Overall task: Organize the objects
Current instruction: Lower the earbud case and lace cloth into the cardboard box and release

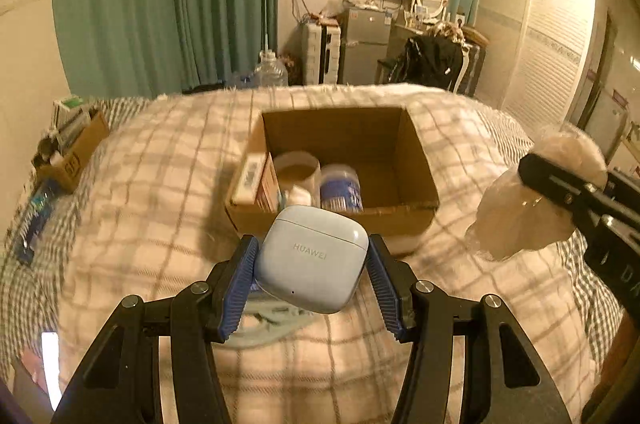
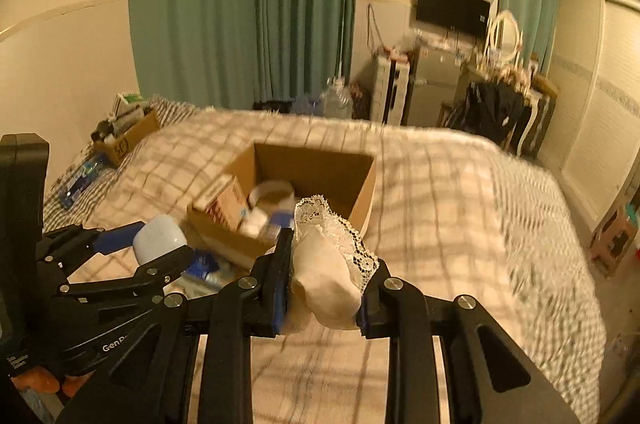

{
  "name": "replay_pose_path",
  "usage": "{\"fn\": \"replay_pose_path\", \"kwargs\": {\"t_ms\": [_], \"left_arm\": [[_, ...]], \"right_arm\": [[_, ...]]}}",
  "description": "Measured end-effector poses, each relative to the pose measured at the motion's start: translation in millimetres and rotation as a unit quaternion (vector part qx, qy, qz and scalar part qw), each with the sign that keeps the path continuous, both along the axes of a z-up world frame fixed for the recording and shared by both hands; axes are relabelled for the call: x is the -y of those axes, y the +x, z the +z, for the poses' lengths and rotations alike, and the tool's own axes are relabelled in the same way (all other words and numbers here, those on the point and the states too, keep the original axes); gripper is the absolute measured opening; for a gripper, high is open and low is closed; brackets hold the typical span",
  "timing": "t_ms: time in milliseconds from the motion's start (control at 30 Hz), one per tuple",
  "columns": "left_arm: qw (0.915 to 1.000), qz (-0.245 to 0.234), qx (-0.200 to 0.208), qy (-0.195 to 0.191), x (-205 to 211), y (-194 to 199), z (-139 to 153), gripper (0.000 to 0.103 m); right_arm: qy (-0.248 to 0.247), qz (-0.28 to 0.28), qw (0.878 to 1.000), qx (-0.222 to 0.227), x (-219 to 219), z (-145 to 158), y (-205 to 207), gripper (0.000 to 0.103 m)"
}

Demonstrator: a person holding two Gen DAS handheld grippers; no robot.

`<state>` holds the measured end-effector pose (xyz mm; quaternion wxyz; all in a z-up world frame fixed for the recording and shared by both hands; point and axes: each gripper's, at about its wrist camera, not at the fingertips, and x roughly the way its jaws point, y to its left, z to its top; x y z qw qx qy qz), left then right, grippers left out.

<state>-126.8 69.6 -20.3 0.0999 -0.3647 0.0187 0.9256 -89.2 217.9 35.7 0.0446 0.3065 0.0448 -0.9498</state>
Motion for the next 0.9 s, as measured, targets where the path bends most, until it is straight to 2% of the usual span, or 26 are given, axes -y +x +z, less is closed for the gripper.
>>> {"fn": "replay_pose_path", "kwargs": {"t_ms": [100, 233, 467, 567, 633, 800, 900], "left_arm": [[1.0, -0.002, -0.004, 0.007, 4, -14, 13, 0.056], [0.9996, 0.005, -0.026, -0.005, 7, -37, 31, 0.056], [0.9986, 0.008, -0.051, -0.012, 3, -92, 51, 0.056], [0.9984, 0.007, -0.055, -0.015, -4, -114, 47, 0.056], [0.9986, 0.0, -0.051, -0.013, -8, -132, 35, 0.056], [0.9998, -0.002, -0.001, -0.021, -14, -162, -13, 0.056], [0.9994, -0.007, 0.022, -0.025, -19, -173, -36, 0.056]], "right_arm": [[0.015, 0.01, 1.0, -0.019, 6, 19, -9, 0.025], [0.024, 0.022, 0.999, -0.043, 12, 43, -31, 0.025], [0.03, 0.018, 0.998, -0.054, 18, 68, -102, 0.025], [0.026, 0.014, 0.999, -0.045, 17, 61, -131, 0.025], [0.025, 0.01, 0.999, -0.035, 15, 48, -148, 0.025], [0.017, 0.006, 1.0, 0.015, 11, -11, -185, 0.025], [0.024, -0.001, 0.999, 0.027, 3, -37, -193, 0.025]]}}
